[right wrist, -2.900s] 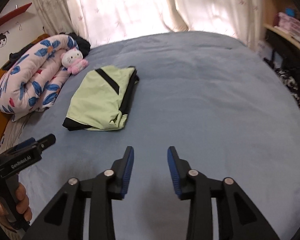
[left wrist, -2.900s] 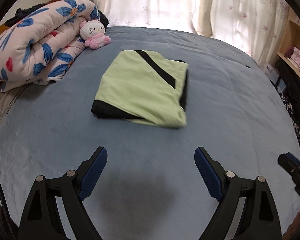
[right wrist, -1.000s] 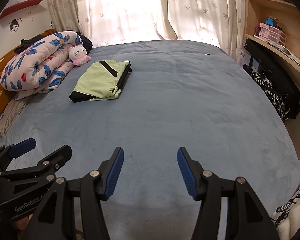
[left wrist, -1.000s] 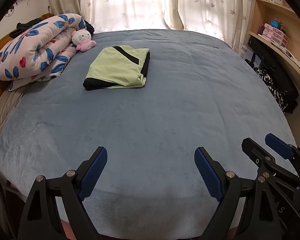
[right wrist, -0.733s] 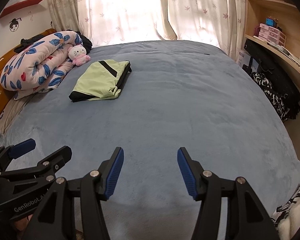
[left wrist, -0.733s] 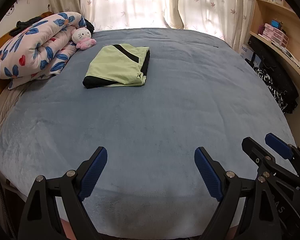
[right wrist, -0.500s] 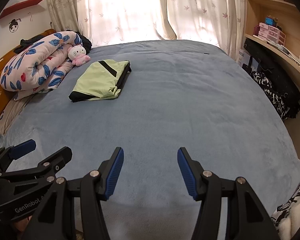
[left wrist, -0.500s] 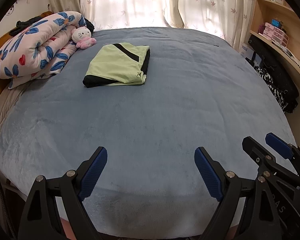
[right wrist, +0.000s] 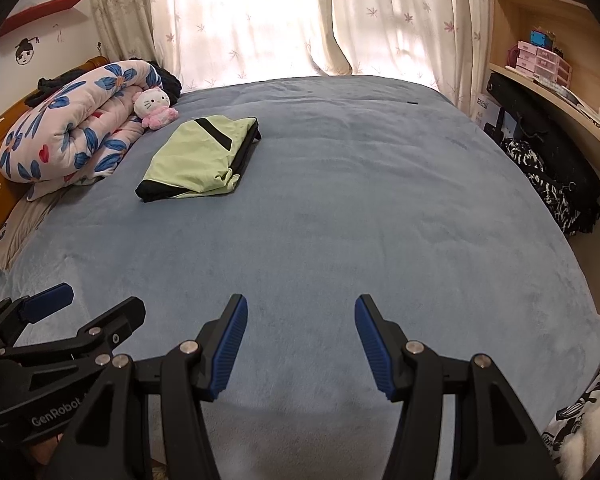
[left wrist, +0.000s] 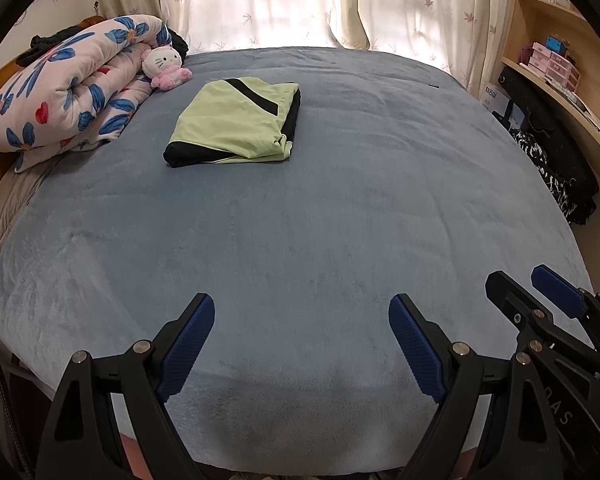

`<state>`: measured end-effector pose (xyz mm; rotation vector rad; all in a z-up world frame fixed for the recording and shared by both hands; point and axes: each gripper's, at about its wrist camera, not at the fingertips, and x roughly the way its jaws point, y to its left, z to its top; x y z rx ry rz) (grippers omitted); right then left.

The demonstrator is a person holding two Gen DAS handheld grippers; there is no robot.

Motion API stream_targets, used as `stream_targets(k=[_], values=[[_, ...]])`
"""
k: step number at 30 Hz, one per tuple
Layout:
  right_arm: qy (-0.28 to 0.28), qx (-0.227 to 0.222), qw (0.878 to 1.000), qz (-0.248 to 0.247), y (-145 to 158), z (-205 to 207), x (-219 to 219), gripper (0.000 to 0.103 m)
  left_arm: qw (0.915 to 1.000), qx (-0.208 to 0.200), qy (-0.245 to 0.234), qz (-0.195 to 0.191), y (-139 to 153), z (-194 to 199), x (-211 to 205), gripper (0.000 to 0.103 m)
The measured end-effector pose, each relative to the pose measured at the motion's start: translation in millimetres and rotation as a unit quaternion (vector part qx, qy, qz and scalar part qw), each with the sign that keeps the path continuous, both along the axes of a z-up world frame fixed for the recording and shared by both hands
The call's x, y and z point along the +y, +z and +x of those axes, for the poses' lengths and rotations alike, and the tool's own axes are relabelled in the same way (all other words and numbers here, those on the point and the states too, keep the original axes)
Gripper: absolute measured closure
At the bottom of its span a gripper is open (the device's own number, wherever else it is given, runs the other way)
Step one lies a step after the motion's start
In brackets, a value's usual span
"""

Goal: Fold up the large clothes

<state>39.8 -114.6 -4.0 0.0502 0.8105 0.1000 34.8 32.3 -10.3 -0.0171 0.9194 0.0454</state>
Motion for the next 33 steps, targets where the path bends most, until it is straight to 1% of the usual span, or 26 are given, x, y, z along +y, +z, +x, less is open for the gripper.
stream_targets(k=[8, 14, 33], values=[[-0.002, 0.005, 1.000, 0.001, -5, 2, 0, 0.047, 0.9999, 0.009, -0.001, -0.004, -3, 3, 1, 0.015], [-0.002, 0.006, 1.000, 0.001, -6, 2, 0, 0.047, 1.0000, 0.006, -0.001, 0.002, -4, 4, 1, 0.015], [-0.005, 0.010, 1.000, -0.003, -10, 2, 1, 0.047, 0.9999, 0.012, 0.000, 0.000, -6, 4, 4, 0.015]])
